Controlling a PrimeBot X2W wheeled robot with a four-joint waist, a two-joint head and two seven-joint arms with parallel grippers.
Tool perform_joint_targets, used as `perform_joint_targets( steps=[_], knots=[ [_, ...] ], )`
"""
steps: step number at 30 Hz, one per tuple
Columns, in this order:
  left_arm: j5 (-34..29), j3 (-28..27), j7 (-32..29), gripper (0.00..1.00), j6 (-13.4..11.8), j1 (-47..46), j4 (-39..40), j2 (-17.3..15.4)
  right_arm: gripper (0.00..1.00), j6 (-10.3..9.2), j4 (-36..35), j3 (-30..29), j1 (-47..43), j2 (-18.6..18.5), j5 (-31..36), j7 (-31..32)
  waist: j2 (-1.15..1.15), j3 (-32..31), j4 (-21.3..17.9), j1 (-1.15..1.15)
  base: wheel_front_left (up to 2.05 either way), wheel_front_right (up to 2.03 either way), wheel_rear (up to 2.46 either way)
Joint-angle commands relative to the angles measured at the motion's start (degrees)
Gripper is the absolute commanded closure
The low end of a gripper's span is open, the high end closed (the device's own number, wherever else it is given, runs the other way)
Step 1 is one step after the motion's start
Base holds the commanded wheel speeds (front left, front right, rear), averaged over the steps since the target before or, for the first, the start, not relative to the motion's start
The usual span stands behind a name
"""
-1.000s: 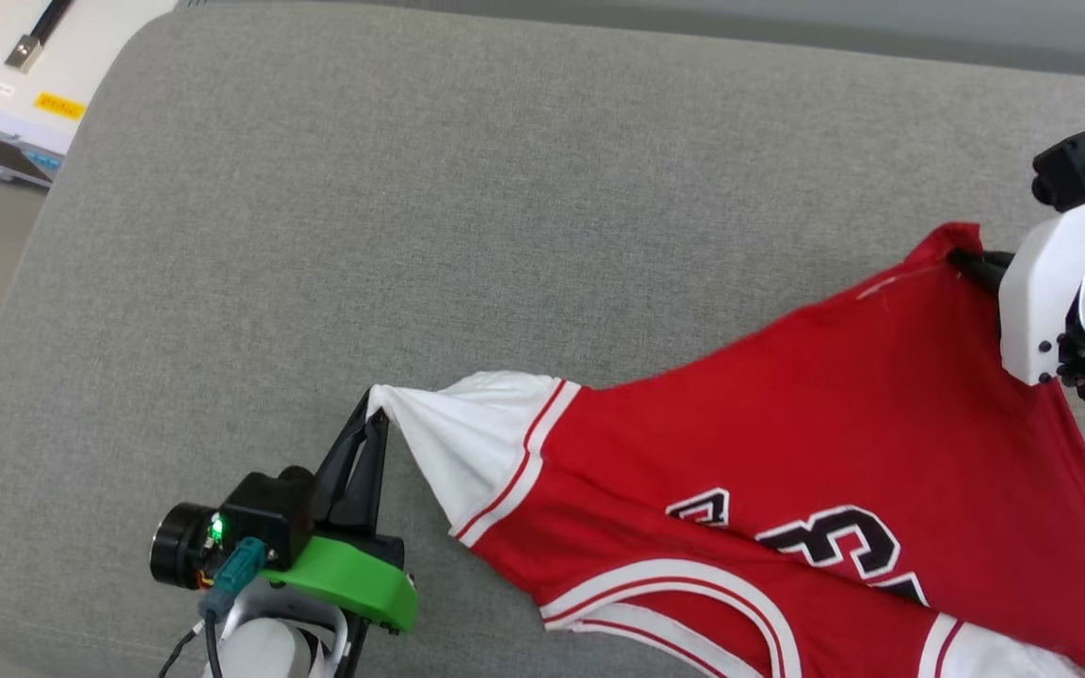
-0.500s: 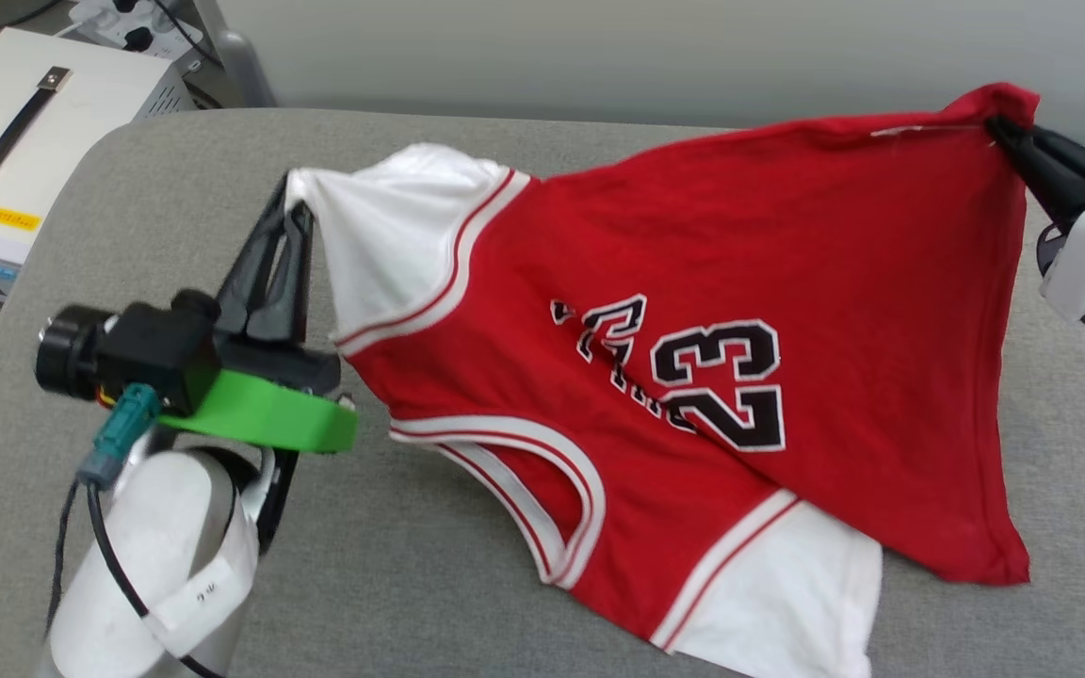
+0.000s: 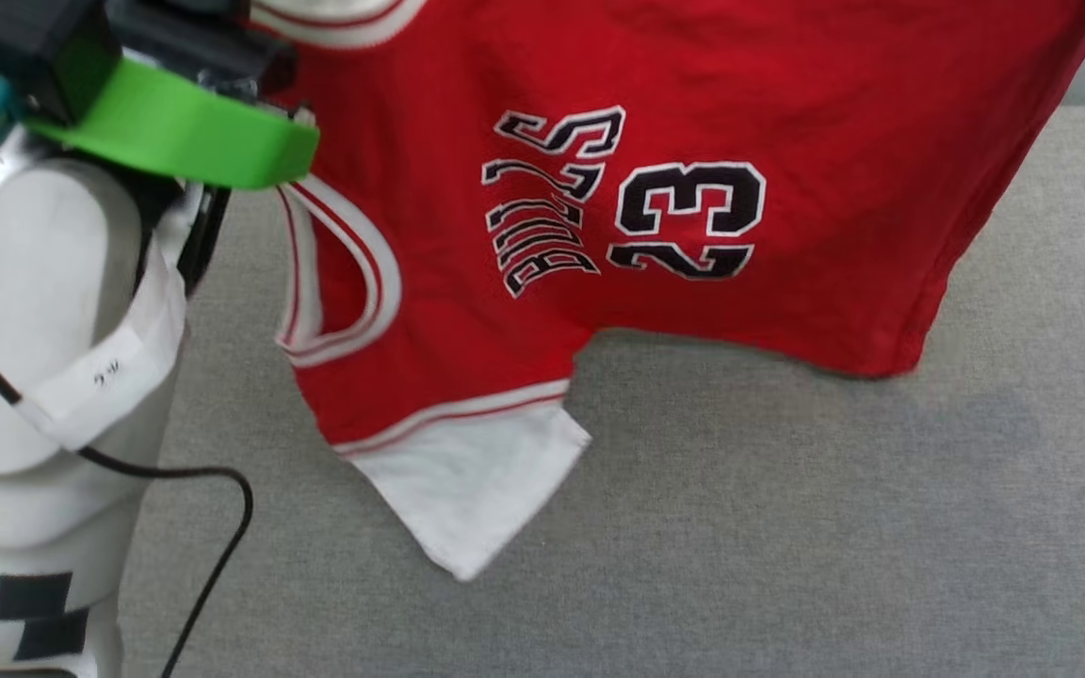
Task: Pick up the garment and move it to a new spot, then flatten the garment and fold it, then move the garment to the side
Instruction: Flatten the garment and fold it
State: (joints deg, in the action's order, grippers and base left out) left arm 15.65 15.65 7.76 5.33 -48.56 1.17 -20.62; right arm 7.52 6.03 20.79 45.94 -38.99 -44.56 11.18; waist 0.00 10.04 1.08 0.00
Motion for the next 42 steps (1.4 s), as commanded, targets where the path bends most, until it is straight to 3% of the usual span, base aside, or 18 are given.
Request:
perform_joint_targets(
  steps=[1,9,11,12,23,31,42],
  knots=[
    [0.12,0.28,-0.44,1.0,0.38,-3.24,-0.91,0.11,1.0,-0.03,-0.58,-0.87,1.8,0.47,0.57,0.63,0.0,2.09,-0.67,0.0,0.0,0.0,0.0],
    [0.74,1.82,-1.91,1.0,1.56,-22.33,-7.95,0.32,1.0,-0.03,1.95,-3.1,14.53,3.76,5.09,3.62,0.0,11.37,-2.21,0.0,0.0,0.0,0.0],
    [0.91,2.26,-1.85,1.0,1.76,-27.95,-10.54,0.18,1.0,-0.03,4.34,-3.4,19.68,5.06,6.83,3.87,0.0,13.96,-2.66,0.0,0.0,0.0,0.0],
    [1.12,2.94,-1.17,1.0,1.96,-36.74,-15.42,-0.2,1.0,-0.03,8.86,-3.6,28.23,7.03,9.78,3.26,0.0,17.64,-3.19,0.0,0.0,0.0,0.0],
    [4.7,8.1,3.04,1.0,2.14,-61.95,-31.26,-0.71,1.0,-0.03,25.23,-3.94,52.79,11.89,15.43,-4.03,0.0,25.76,-4.0,0.0,0.0,0.0,0.0],
    [7.19,11.36,5.62,1.0,2.14,-66.07,-38.58,-1.42,1.0,-0.03,34.03,1.3,59.03,13.69,15.15,-8.15,0.0,28.68,-4.24,0.0,0.0,0.0,0.0],
    [12.34,12.09,7.19,1.0,2.15,-54.13,-39.11,-3.54,1.0,-0.03,38.75,12.63,49.83,14.79,10.48,-13.18,0.0,27.61,-3.49,0.0,0.0,0.0,0.0]
  ],
)
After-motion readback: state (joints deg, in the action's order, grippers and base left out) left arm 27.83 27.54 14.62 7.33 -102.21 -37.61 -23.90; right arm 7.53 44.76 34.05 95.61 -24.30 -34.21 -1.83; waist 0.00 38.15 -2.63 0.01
